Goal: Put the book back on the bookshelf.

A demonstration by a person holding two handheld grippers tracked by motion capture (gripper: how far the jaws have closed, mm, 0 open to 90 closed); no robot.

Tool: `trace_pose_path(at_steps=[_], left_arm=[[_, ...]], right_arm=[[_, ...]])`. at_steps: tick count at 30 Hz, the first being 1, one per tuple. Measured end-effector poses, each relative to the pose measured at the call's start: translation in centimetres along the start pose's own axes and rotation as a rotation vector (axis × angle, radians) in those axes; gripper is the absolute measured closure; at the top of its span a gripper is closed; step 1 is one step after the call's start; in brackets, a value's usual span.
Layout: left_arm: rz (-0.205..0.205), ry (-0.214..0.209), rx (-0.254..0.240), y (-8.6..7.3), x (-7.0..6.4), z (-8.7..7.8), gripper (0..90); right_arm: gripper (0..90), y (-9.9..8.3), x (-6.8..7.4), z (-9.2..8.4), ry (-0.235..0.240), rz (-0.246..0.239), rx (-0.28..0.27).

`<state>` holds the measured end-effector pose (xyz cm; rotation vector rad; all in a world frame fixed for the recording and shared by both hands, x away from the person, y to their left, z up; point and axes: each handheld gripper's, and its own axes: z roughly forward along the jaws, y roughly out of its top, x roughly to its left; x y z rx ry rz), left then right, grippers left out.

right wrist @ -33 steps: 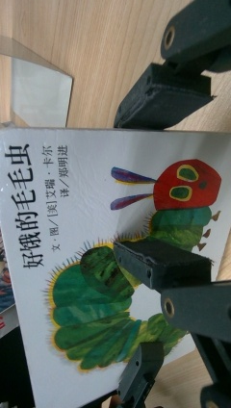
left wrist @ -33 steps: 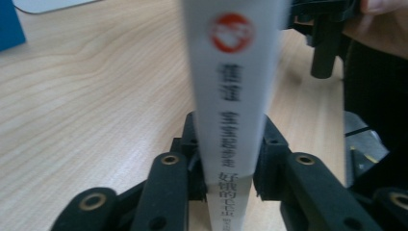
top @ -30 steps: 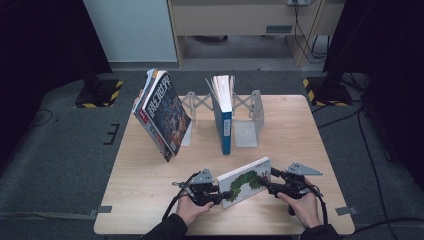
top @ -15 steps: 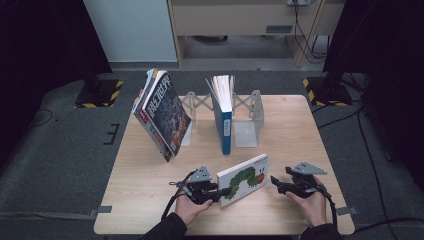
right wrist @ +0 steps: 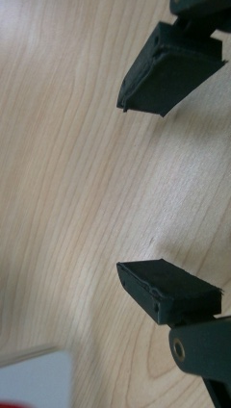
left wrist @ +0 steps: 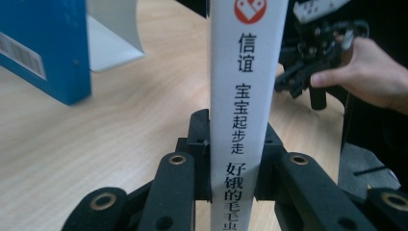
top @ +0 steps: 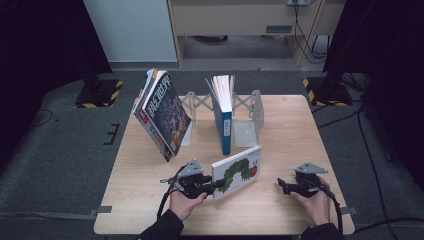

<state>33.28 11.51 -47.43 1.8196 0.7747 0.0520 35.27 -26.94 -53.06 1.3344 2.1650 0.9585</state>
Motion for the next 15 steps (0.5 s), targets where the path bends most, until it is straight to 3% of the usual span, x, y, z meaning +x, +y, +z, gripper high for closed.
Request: trace_pose_path(at_steps=[3,8,15], left_arm=[[-0.003,0.012,-0.017,0.5,0.2,-0.5,74.4],[0.004,0.054,-0.035,1.2,0.4,-1.0,74.4],[0.018,0.108,-0.059,2.1,0.5,-1.1,74.4]], right_arm=[[17.0,-0.3,-0.1,0.2,-0.011,0.006,0.035],[10.5,-0.5,-0.2,0.5,-0.016,0.009,0.025],[8.6,-0.5,-0.2,0.6,-0.022,0.017,0.027]])
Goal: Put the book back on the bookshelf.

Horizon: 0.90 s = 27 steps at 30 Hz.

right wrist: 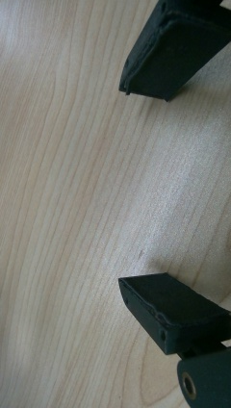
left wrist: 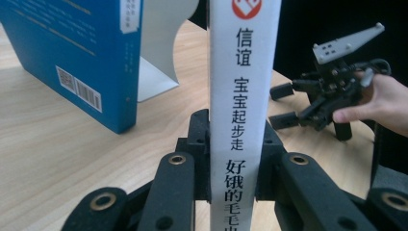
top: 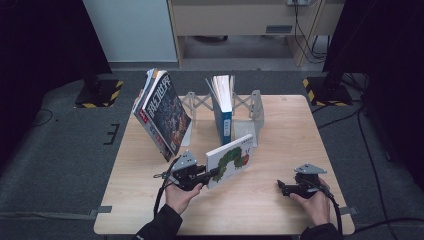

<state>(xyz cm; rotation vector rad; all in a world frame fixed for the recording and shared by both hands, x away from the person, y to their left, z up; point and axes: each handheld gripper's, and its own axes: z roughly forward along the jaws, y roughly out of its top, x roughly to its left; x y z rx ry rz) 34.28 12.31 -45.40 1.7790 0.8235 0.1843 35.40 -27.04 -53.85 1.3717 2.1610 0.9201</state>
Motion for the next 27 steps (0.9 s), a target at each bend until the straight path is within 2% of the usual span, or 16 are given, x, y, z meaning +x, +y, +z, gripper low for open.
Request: trace_pose_path(at_steps=[7,8,10,14,21,27], left_arm=[[0.011,0.038,-0.034,1.6,0.1,0.6,74.4],[0.018,0.048,-0.050,2.0,0.2,0.9,74.4],[0.029,0.054,-0.051,2.4,0.2,1.1,74.3],[0.021,0.077,-0.057,2.6,0.3,1.7,74.4],[0.047,0.123,-0.062,3.2,-0.2,2.7,74.4],[0.059,0.131,-0.079,3.5,-1.0,4.4,74.4]], right_arm=[[7.9,0.0,-0.1,0.0,0.005,-0.001,0.000],[7.7,0.0,-0.1,0.1,0.004,-0.001,-0.001],[7.6,0.0,0.0,0.0,0.006,-0.001,0.002],[7.6,0.0,0.0,0.0,0.005,0.001,0.001],[7.6,0.0,0.0,0.0,0.005,0.001,0.001],[7.6,0.0,0.0,0.0,0.005,0.001,0.001]])
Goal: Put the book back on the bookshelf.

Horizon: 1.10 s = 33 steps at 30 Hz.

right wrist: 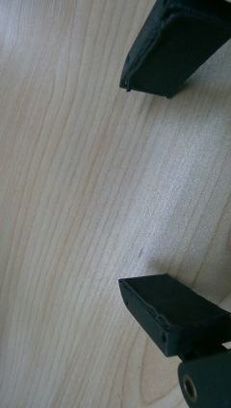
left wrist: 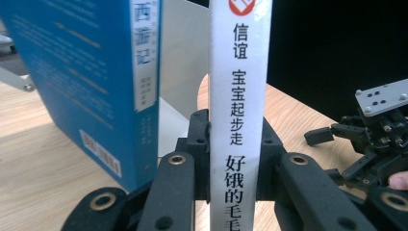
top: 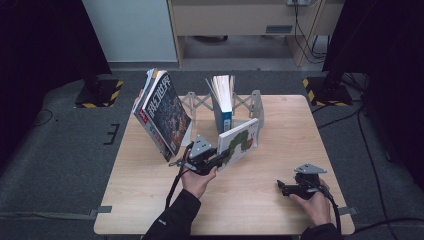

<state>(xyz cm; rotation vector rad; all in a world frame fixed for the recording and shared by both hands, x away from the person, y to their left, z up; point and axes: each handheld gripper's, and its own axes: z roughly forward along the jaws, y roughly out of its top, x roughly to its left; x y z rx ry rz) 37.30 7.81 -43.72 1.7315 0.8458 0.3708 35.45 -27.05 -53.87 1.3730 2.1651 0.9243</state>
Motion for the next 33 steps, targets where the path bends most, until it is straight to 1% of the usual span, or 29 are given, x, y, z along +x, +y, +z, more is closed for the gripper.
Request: trace_pose_path(at_steps=[2,6,11,15,19,21,25,30,33], left_arm=[[0.004,0.014,-0.006,-0.1,-0.4,0.5,74.4],[-0.007,0.024,-0.013,-0.4,-0.5,1.4,74.4],[0.021,0.064,-0.010,-0.6,-0.9,2.1,74.4],[0.028,0.075,-0.014,-0.7,-1.0,2.5,74.4],[0.032,0.103,-0.020,-0.8,-1.2,3.2,74.4],[0.023,0.114,-0.021,-0.8,-1.3,3.4,74.4],[0.038,0.132,-0.027,-0.8,-1.5,3.7,74.4],[0.010,0.134,-0.046,-0.7,-1.1,4.2,74.4],[0.014,0.141,-0.048,-0.8,-1.0,4.6,74.4]], right_arm=[[7.6,0.0,0.0,0.0,0.000,0.000,0.000],[7.6,0.0,0.0,0.0,0.000,0.000,0.000],[7.5,0.0,0.0,0.0,0.000,0.000,0.000],[7.6,0.0,0.0,0.0,0.000,0.000,0.000],[7.6,0.0,0.0,0.0,0.000,0.000,0.000],[7.6,0.0,0.0,0.0,0.000,0.000,0.000],[7.6,0.0,0.0,0.0,0.000,0.000,0.000],[7.5,0.0,0.0,0.0,0.000,0.000,0.000],[7.5,0.0,0.0,0.0,0.000,0.000,0.000]])
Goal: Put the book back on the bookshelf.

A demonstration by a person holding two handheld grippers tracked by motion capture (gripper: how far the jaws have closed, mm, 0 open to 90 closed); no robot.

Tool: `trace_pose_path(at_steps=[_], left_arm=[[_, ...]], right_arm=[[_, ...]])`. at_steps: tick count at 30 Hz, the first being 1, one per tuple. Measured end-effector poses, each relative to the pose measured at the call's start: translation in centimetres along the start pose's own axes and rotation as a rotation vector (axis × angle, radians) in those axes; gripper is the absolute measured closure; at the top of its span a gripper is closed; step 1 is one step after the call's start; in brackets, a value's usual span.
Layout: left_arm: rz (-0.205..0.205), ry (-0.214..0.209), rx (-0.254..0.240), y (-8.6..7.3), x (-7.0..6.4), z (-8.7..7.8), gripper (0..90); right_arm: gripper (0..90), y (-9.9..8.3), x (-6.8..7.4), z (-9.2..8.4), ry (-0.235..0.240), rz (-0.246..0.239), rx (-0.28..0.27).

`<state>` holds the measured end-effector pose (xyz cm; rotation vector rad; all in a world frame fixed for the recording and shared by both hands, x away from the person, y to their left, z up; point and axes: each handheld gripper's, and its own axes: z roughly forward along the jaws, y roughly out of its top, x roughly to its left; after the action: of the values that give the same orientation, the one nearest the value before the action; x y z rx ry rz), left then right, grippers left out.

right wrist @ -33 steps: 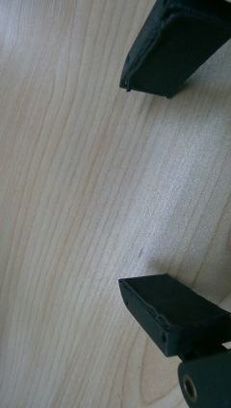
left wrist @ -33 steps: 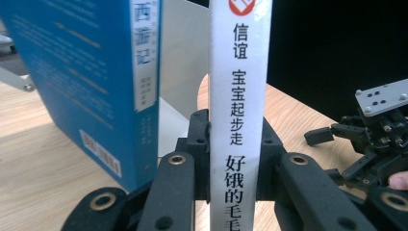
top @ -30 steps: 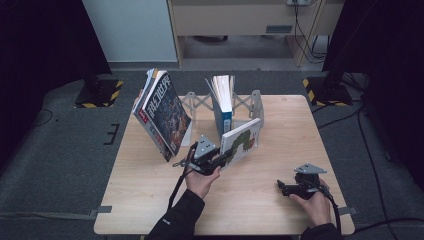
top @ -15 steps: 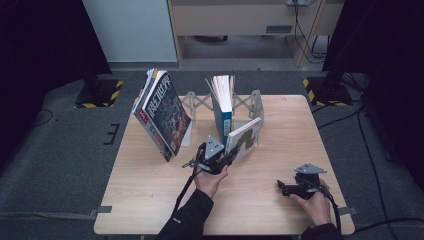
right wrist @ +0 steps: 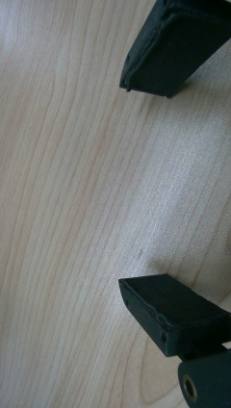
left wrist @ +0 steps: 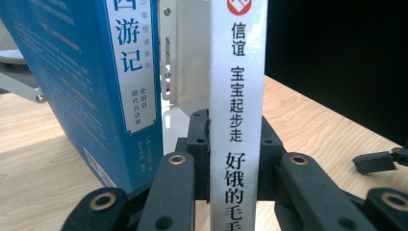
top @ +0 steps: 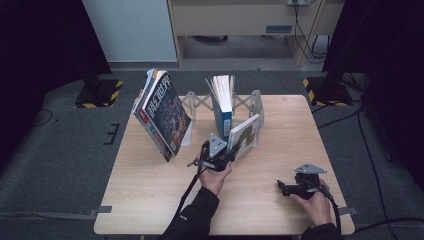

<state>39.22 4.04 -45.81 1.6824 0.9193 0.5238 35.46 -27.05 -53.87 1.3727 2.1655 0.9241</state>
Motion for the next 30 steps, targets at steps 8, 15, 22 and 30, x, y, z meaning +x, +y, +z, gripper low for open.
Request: trace_pose_path(at_steps=[8,15,22,30], left_arm=[[-0.018,0.018,-0.019,-0.4,0.0,1.0,74.3],[-0.022,0.035,-0.016,-1.1,-0.1,2.0,74.3],[-0.021,0.039,-0.025,-1.7,0.0,2.5,74.1],[0.014,0.039,-0.004,-3.0,-0.5,2.2,73.8]], right_arm=[[7.6,0.0,0.0,0.0,0.000,0.000,0.000],[7.6,0.0,0.0,0.0,0.000,0.000,0.000],[7.6,0.0,0.0,0.0,0.000,0.000,0.000],[7.5,0.0,0.0,0.0,0.000,0.000,0.000]])
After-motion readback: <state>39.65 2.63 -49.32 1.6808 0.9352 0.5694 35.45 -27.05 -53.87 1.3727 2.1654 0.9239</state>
